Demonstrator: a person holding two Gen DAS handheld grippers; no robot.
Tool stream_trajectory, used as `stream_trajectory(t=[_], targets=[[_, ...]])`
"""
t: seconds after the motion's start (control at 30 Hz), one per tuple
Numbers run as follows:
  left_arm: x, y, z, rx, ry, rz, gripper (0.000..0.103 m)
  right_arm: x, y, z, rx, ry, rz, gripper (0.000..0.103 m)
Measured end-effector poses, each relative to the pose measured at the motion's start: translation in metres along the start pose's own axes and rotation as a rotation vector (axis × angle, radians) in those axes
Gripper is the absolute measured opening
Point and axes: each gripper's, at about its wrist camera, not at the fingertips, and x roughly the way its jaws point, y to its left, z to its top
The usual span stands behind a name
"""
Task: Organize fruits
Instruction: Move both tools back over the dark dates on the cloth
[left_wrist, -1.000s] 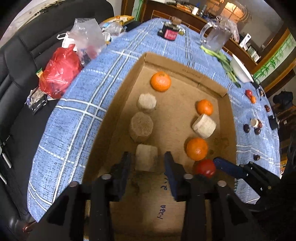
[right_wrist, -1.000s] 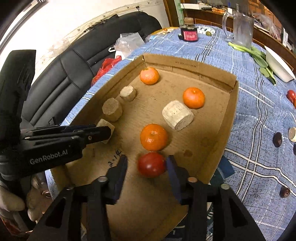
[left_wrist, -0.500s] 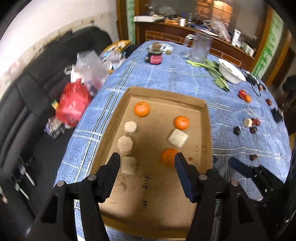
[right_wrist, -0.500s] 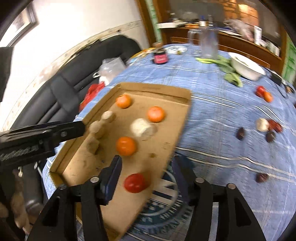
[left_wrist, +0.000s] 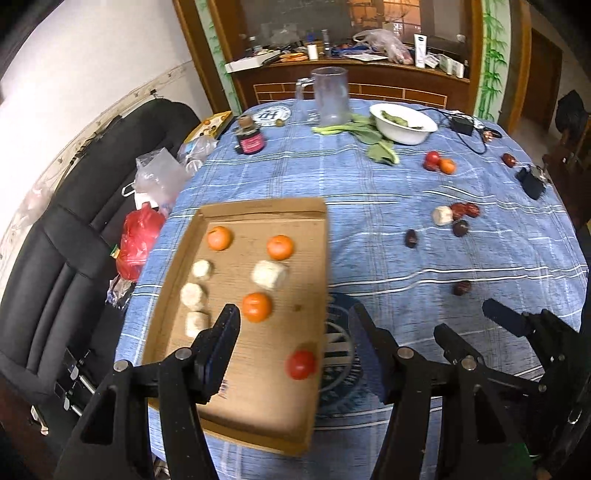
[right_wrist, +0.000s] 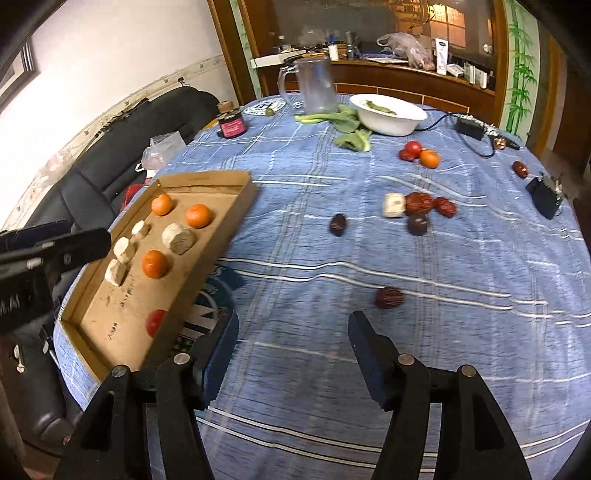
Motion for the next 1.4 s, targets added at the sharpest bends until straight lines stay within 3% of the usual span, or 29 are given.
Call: stream_trajectory(t=[0.4, 0.8, 1.2, 1.4], targets=[[-0.014, -0.081, -0.005, 0.089, -0.039, 0.021, 0.061, -0.014, -0.072, -0.016, 0.036, 0.02, -0.031, 0.069], [-0.018, -0.121, -0.004, 0.131, -0.044, 0.004, 0.061, -0.028, -0.108, -0.023, 0.061, 0.006, -0.047, 0.07], [0.001, -0.124, -0.004, 0.126, 0.002, -0.021, 0.066, -0.015, -0.113, -0.026, 0.067, 0.046, -0.049, 0.072], [0.037, -0.095, -0.009, 0.005, 0.107, -0.07, 0.066, 0.0, -0.117, -0.028, 0.074, 0.092, -0.04, 0.072]])
